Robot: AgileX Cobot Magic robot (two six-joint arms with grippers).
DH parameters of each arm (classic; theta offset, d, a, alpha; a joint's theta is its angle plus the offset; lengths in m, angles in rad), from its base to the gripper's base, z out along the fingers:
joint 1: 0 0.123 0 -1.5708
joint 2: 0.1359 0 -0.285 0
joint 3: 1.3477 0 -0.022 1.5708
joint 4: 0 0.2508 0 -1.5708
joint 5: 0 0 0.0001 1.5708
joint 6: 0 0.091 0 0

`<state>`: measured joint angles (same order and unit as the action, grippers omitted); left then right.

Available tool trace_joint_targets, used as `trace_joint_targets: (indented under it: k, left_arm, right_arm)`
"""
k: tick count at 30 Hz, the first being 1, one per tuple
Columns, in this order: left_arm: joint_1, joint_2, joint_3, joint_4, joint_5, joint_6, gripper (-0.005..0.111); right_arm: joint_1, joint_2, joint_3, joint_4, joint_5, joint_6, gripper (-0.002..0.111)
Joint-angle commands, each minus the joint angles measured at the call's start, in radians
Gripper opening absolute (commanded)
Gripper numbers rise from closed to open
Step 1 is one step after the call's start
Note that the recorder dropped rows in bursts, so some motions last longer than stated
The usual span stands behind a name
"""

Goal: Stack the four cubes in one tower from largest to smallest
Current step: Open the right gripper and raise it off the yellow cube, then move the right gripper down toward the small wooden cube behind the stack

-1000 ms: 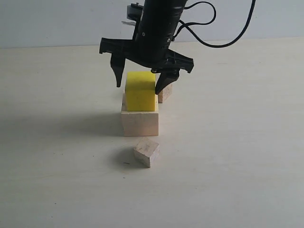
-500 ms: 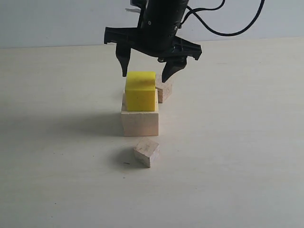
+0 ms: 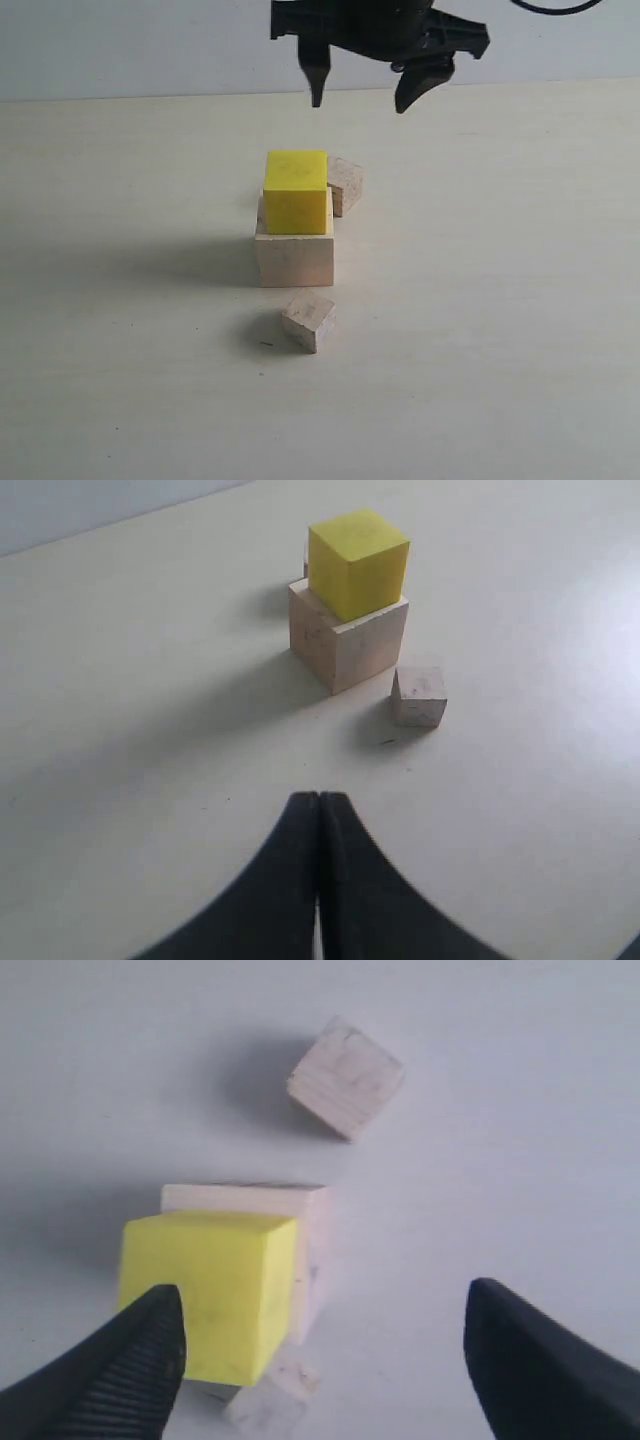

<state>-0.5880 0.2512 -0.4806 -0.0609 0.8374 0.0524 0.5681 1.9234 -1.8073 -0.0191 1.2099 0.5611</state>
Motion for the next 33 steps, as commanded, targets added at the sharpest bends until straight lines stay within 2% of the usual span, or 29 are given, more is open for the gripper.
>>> trace_joint_targets:
  k: [1,4,6,9,13,17,20,27,33]
  left_arm:
    - [-0.006,-0.008,0.006,-0.003,-0.01,-0.004,0.0]
    - [-0.006,-0.008,0.006,-0.003,-0.01,-0.004,0.0]
    - [-0.006,-0.008,0.006,-0.003,-0.01,-0.004,0.0]
    - [-0.006,-0.008,0.006,-0.003,-0.01,-0.004,0.0]
    - [-0.006,-0.008,0.006,-0.003,-0.01,-0.004,0.0]
    - [-0.006,-0.008,0.006,-0.003,-0.01,-0.004,0.0]
    - [-0.006,-0.008,0.006,-0.003,-0.01,-0.004,0.0]
    - [-0.006,-0.008,0.006,-0.003,-0.011,-0.002,0.0]
    - [-0.006,-0.008,0.006,-0.003,-0.011,-0.002,0.0]
  right_arm:
    - [-0.087,-0.026,-0.006,-0.044,0.011,-0.142,0.071]
    - [-0.145,-0.023,-0.006,-0.046,0.011,-0.296,0.071]
    - [-0.208,-0.002,-0.006,-0.044,-0.029,-0.481,0.071]
    - [-0.244,0.035,-0.006,0.008,-0.109,-0.539,0.07]
    - [-0.289,0.139,-0.006,0.201,-0.211,-0.783,0.067]
    - [-0.289,0.223,-0.006,0.42,-0.33,-1.068,0.068]
    - [-0.289,0.259,-0.006,0.507,-0.395,-1.239,0.068]
    - [-0.289,0.296,-0.006,0.528,-0.459,-1.254,0.068]
    - [-0.289,0.358,-0.006,0.703,-0.427,-1.42,0.068]
